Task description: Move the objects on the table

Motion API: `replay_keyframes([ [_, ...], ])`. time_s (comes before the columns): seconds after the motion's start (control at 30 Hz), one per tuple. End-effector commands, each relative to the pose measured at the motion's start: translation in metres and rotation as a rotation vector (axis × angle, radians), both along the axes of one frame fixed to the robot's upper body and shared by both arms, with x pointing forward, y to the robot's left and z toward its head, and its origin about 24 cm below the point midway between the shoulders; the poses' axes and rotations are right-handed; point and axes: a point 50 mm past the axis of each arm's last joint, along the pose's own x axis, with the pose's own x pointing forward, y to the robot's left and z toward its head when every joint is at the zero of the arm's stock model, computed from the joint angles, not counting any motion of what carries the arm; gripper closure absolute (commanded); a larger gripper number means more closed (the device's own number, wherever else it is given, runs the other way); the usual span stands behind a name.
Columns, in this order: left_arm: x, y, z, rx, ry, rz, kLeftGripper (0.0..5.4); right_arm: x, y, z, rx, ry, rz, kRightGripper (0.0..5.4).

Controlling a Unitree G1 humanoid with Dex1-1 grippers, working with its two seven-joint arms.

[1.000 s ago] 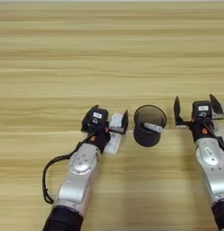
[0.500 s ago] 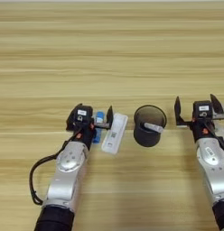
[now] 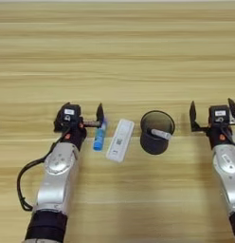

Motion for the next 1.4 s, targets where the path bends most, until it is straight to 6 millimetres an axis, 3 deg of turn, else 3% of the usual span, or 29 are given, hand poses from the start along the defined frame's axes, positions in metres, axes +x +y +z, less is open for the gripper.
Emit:
replay_keyframes([
  [0.03,0.003,0.002,-0.001,0.001,0.012,0.009,0.01,0.003,-0.013,0.006,-0.050,0.017,0.008,0.00],
  [0.63,0.005,0.010,-0.006,0.022,0.021,0.048,0.01,-0.002,-0.051,0.017,-0.117,0.080,0.050,0.00],
  [0.93,0.007,0.029,-0.001,0.044,-0.012,0.108,0.01,-0.013,-0.081,0.019,-0.098,0.153,0.122,0.00],
  [1.17,0.009,0.049,0.004,0.058,-0.038,0.169,0.01,-0.021,-0.084,0.012,-0.135,0.230,0.242,0.00],
  [1.4,0.010,0.050,0.003,0.058,-0.039,0.174,0.01,-0.027,-0.082,0.009,-0.211,0.266,0.359,0.00],
])
